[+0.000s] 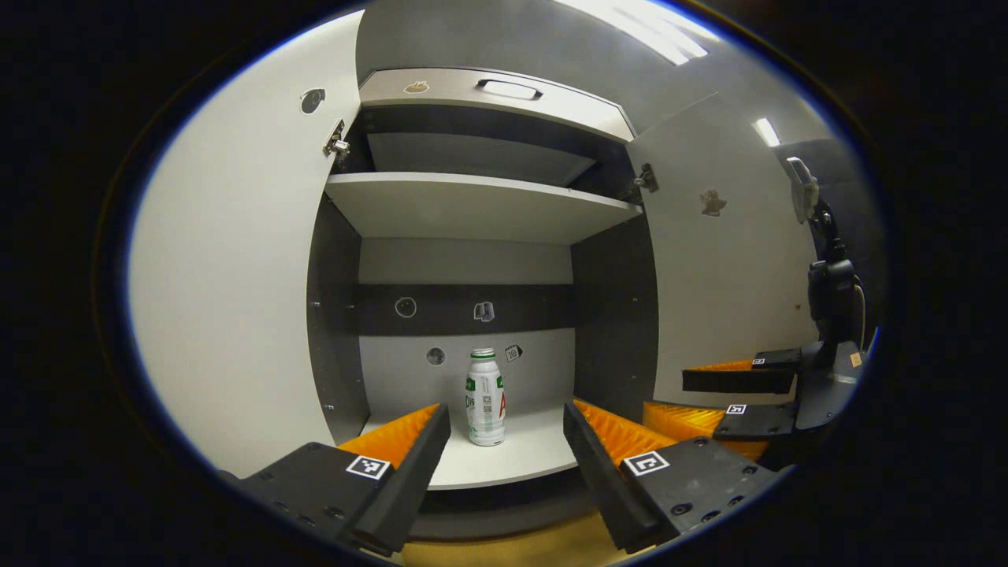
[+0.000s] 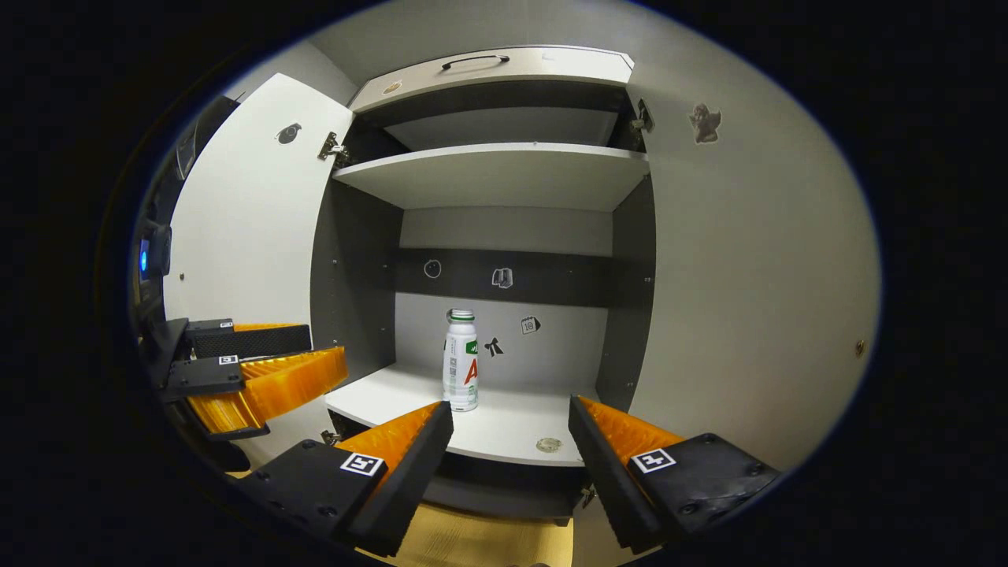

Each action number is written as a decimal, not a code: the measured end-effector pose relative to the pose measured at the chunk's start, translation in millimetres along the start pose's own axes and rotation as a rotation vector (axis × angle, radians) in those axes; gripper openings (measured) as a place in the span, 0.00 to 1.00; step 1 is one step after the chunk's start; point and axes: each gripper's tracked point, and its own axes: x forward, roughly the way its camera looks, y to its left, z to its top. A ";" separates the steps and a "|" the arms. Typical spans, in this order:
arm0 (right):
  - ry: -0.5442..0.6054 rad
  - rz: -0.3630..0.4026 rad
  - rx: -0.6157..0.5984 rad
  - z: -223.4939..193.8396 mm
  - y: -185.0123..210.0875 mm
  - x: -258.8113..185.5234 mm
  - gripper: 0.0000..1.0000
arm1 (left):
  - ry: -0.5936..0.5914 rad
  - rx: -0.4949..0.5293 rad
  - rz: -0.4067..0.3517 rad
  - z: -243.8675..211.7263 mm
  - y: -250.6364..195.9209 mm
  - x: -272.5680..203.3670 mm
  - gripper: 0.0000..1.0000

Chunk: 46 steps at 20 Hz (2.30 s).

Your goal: Grasp the bottle in the cabinet with the left hand and place it on the coaster, then close the right door with the right hand and the left door with the left hand.

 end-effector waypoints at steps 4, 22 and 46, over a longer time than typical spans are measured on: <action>0.006 -0.002 -0.001 -4.1 -0.2 5.3 0.98 | 0.004 -0.004 -0.003 -3.6 3.8 5.6 0.92; -0.050 0.032 -0.035 -13.0 -5.9 45.6 0.98 | 0.001 -0.005 -0.048 -44.6 17.3 122.2 0.91; 0.072 0.115 -0.024 -69.5 -1.5 111.6 0.98 | 0.032 -0.007 -0.030 -91.9 45.1 242.4 0.86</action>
